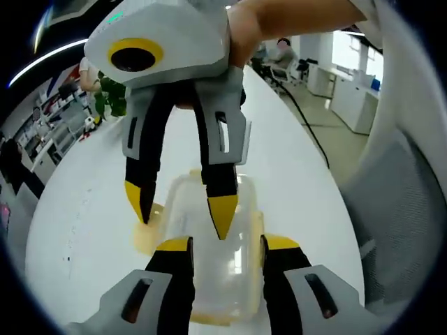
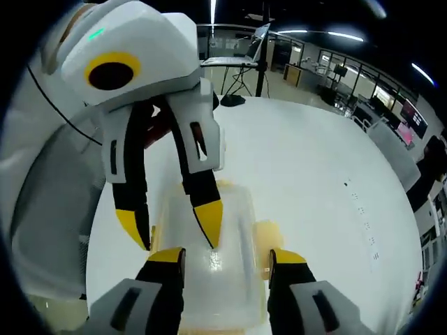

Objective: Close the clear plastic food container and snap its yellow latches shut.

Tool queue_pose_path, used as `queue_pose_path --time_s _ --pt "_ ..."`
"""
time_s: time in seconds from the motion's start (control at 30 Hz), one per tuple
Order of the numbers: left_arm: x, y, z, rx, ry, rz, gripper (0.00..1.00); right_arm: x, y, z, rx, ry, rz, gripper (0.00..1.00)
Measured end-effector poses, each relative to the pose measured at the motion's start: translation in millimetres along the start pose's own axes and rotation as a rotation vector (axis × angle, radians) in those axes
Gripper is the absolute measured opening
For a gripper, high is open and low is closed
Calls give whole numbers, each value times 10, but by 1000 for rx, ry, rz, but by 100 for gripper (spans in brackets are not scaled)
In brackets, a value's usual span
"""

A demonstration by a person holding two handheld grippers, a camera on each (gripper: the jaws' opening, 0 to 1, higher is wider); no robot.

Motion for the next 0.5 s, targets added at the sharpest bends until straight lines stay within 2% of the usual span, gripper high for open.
queue_pose_path --time_s 0.03,0.13,0.2,0.27,0.3,0.33,0.5 --pt "4 -3 2 -1 -2 -1 36 1 -8 1 -2 -9 -8 54" --pt "1 -6 2 -4 -13 -18 37 27 -19 -5 -12 -18 -31 56" --pt "14 -7 -5 -1 3 -12 37 51 -24 -12 -23 -14 -34 56" --pt "29 -19 2 -10 -28 -12 38 60 -36 -3 -40 -19 -51 56" --pt "31 -25 11 -17 -43 -12 38 64 -39 -3 -40 -29 -61 55" --pt "36 -32 13 -17 -31 -9 38 60 -44 18 -48 -84 -82 56" --pt "39 -48 14 -21 -31 -14 39 92 -54 36 -50 -117 -136 53"
Point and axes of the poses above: the point that each gripper's makers call its tool centre point, and the gripper's own axes: y roughly backward along the fingers, x roughly to its right, z roughly out of its underside, the point moved 5 cm from there along y, roughly backward along the fingers, and after that the axes turned 12 degrees about -z, right-handed, at the moved point
